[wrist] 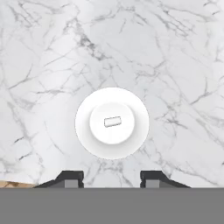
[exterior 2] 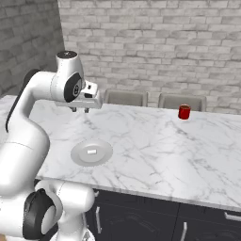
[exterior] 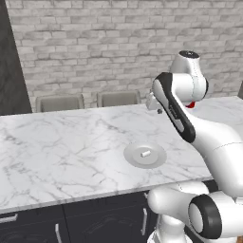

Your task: Pick up the marshmallow and place it in the cup of hot chocolate on the dining counter.

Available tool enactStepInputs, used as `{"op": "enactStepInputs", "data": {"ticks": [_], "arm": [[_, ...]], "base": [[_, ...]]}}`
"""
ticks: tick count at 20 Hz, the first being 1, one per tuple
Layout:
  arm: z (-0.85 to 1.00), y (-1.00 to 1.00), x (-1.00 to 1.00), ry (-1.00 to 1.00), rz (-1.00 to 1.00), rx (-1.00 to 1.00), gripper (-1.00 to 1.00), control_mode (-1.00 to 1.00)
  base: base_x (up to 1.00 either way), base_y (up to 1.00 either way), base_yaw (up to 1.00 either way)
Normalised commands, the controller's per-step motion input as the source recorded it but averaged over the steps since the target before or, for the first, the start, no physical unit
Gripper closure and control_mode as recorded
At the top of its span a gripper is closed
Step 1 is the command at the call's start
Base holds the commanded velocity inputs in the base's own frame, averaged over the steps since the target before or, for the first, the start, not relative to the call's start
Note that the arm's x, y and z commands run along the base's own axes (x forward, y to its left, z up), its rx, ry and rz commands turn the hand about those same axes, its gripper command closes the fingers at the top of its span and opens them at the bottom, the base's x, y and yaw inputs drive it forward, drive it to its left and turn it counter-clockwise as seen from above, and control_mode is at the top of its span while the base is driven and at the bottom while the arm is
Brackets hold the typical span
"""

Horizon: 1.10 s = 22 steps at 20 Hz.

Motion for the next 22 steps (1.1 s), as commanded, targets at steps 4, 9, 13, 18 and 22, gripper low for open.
{"op": "enactStepInputs", "data": {"ticks": [4,9,13,18,22], "arm": [[-0.12,0.00,-0.32,0.00,0.00,0.01,-1.00,-1.00],[-0.25,0.00,-0.72,0.07,0.00,0.00,-1.00,-1.00],[-0.18,0.06,-0.52,0.01,0.03,-0.03,-1.00,-1.00],[-0.47,0.29,-0.09,0.23,-0.25,-0.02,-1.00,-1.00],[-0.49,0.17,0.06,0.32,-0.58,0.00,-1.00,-1.00]], "base": [[0.00,0.00,0.00],[0.00,0.00,0.00],[0.00,0.00,0.00],[0.00,0.00,0.00],[0.00,0.00,0.00]]}}
